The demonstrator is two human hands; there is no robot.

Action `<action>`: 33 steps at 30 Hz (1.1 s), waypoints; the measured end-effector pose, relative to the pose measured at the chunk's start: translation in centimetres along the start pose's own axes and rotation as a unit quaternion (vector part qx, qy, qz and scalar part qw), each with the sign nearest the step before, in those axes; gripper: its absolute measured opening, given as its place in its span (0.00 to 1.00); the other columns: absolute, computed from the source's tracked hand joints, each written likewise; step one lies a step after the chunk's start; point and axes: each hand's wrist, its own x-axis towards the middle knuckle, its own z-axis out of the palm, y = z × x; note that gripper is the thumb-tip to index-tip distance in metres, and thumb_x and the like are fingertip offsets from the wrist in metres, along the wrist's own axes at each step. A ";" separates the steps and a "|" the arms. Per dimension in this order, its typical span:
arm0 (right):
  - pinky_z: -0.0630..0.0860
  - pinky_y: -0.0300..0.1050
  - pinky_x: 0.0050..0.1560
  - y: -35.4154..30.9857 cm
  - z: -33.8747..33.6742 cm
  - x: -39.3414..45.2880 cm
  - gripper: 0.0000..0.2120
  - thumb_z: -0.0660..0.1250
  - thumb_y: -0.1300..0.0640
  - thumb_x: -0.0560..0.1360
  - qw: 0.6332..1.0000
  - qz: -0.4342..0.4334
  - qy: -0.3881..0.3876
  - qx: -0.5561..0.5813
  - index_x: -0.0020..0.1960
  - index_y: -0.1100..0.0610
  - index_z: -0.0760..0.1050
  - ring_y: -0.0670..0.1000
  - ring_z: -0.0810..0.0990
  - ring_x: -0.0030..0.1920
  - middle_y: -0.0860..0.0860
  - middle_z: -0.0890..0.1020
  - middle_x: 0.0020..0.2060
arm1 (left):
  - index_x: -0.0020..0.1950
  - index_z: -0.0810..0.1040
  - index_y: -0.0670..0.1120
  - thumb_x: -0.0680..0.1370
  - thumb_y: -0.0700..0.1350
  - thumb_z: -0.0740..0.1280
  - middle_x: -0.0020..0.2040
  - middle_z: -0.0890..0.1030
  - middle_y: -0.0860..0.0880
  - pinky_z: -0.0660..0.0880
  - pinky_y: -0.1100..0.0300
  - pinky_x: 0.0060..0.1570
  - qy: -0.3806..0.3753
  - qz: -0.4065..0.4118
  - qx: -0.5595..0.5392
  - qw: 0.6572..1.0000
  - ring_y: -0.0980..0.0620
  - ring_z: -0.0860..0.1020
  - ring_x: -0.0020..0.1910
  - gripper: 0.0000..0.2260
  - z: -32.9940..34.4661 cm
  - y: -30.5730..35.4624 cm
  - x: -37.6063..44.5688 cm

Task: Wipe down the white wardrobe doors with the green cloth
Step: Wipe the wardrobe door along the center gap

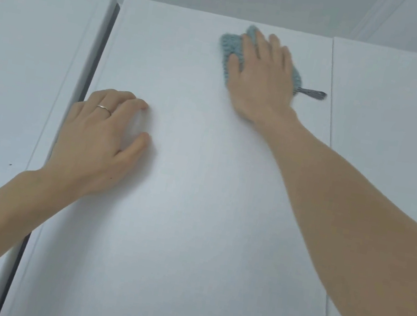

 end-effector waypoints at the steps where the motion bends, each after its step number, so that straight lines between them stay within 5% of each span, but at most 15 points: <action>1: 0.46 0.54 0.81 1.3 -0.3 0.0 0.28 0.45 0.46 0.86 1.000 0.015 0.004 -0.008 0.82 0.57 0.56 0.57 0.53 0.81 0.53 0.56 0.82 | 0.70 0.75 0.47 0.79 0.53 0.59 0.70 0.76 0.49 0.63 0.48 0.67 0.000 0.010 0.003 1.000 0.45 0.66 0.72 0.22 0.0 -0.1 0.1; 10: 0.44 0.54 0.81 -0.4 0.2 2.3 0.28 0.46 0.49 0.86 0.992 0.128 0.005 0.000 0.82 0.61 0.52 0.56 0.51 0.82 0.56 0.54 0.82 | 0.68 0.78 0.47 0.80 0.53 0.60 0.66 0.78 0.49 0.64 0.52 0.62 -0.003 0.091 -0.007 0.996 0.46 0.70 0.69 0.20 -0.8 -4.2 1.3; 23: 0.43 0.51 0.81 -21.6 3.1 4.5 0.27 0.48 0.49 0.85 0.997 -0.055 -0.018 0.041 0.82 0.58 0.55 0.53 0.50 0.82 0.54 0.54 0.82 | 0.72 0.75 0.48 0.80 0.53 0.61 0.68 0.75 0.51 0.67 0.53 0.60 -0.051 0.060 -0.005 0.997 0.48 0.68 0.70 0.22 -4.2 -11.1 -1.9; 33: 0.44 0.52 0.81 -18.2 2.2 0.6 0.27 0.46 0.46 0.86 0.996 -0.080 -0.035 0.033 0.83 0.53 0.53 0.54 0.50 0.82 0.50 0.53 0.83 | 0.72 0.75 0.46 0.80 0.53 0.61 0.69 0.75 0.49 0.70 0.48 0.64 -0.066 0.070 -0.028 0.995 0.46 0.69 0.71 0.23 -4.2 -9.8 -4.3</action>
